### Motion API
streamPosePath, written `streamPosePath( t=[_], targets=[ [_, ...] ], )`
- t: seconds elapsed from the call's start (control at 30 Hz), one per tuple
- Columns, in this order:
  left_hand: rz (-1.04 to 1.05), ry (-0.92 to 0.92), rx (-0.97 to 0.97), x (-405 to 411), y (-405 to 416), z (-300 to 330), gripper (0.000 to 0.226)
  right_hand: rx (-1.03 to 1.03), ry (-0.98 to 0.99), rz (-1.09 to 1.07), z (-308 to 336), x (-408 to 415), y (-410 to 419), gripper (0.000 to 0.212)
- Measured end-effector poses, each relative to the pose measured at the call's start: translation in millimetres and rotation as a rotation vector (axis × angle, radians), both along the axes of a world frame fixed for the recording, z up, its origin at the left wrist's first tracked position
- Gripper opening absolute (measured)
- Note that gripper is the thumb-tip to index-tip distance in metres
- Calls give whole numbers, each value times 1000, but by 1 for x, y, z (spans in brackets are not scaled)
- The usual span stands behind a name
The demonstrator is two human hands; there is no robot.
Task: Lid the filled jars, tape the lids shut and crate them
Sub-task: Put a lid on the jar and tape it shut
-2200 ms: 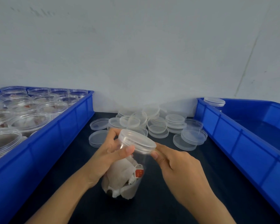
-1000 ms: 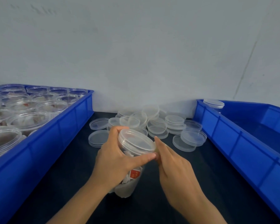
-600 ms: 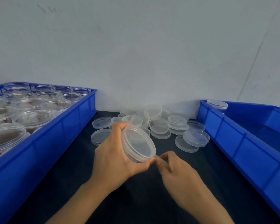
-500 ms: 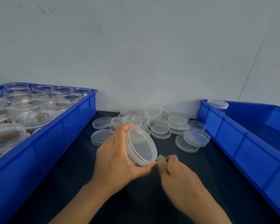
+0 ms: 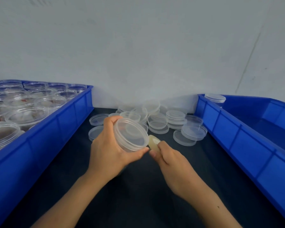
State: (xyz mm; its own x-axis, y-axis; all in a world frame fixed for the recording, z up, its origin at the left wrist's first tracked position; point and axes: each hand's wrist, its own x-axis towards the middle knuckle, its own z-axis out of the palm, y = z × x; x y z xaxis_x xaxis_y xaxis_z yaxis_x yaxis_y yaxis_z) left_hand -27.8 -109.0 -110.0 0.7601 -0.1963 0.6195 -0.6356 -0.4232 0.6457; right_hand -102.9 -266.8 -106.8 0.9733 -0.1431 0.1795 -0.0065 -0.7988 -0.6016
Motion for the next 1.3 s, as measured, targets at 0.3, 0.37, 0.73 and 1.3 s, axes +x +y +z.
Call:
streamPosePath(
  t=[0.3, 0.37, 0.73, 1.3],
  targets=[
    [-43, -85, -33, -3, 0, 1, 91, -36, -107, -44, 1, 0, 3, 33],
    [-46, -100, -34, -4, 0, 2, 91, -64, -133, -70, 1, -1, 5, 33],
    [93, -227, 41, -17, -3, 15, 98, -125, -180, -248, 2, 0, 18, 34],
    [116, -296, 120, -25, -8, 23, 92, -84, -171, -342, 8, 2, 12, 30]
  ],
)
